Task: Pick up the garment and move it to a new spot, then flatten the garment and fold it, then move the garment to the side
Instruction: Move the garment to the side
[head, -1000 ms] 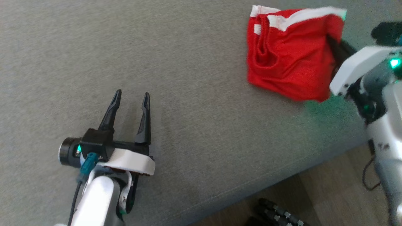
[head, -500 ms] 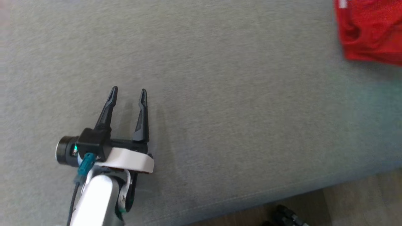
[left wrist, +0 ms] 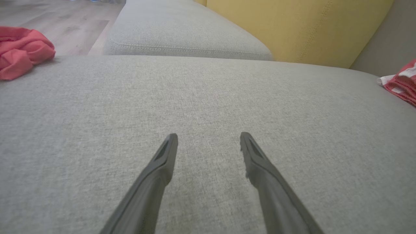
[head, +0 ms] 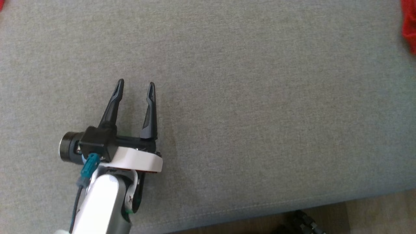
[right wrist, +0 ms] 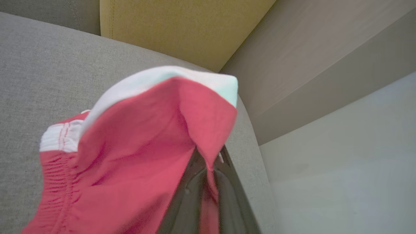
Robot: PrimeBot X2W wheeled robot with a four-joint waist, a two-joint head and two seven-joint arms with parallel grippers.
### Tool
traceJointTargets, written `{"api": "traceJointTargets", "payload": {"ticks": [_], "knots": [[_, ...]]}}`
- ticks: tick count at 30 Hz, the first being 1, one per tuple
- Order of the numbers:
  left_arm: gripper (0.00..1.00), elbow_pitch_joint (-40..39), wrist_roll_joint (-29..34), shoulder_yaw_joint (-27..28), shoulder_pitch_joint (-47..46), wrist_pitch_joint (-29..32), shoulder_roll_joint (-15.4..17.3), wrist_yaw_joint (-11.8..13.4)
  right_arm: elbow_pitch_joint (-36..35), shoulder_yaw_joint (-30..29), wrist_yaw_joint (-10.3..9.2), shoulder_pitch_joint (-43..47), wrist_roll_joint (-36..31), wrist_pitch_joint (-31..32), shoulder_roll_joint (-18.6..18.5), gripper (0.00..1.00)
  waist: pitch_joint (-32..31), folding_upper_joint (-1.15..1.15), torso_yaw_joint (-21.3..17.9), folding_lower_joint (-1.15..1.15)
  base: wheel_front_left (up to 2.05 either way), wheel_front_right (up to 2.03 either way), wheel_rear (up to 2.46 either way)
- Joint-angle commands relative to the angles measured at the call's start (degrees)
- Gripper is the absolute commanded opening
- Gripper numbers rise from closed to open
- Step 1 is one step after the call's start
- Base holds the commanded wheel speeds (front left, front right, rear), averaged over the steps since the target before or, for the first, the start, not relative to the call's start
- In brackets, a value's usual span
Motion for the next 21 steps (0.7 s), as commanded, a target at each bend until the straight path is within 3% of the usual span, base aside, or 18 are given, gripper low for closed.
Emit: {"api": "traceJointTargets", "payload": {"ticks": [1,12,21], "knots": [[1.0,-1.7,-0.3,1.1,-0.9,-0.4,0.1,0.4,-1.2,-1.3,-0.05,-1.8,-2.0,-1.3,-1.0,1.0,0.3,0.0,0.3,0.0,0.0,0.0,0.0],[1.0,-0.8,-0.7,1.1,-1.5,-0.6,0.0,0.4,1.6,-4.8,-0.05,-2.4,-8.2,-6.9,2.9,1.0,-0.2,0.0,0.8,0.0,0.0,0.0,0.0],[1.0,0.6,-1.7,1.6,-1.6,-0.7,-0.3,0.7,2.9,-0.4,-0.05,-2.6,-7.8,-13.6,7.7,1.0,-4.0,0.0,0.9,0.0,0.0,0.0,0.0]]}}
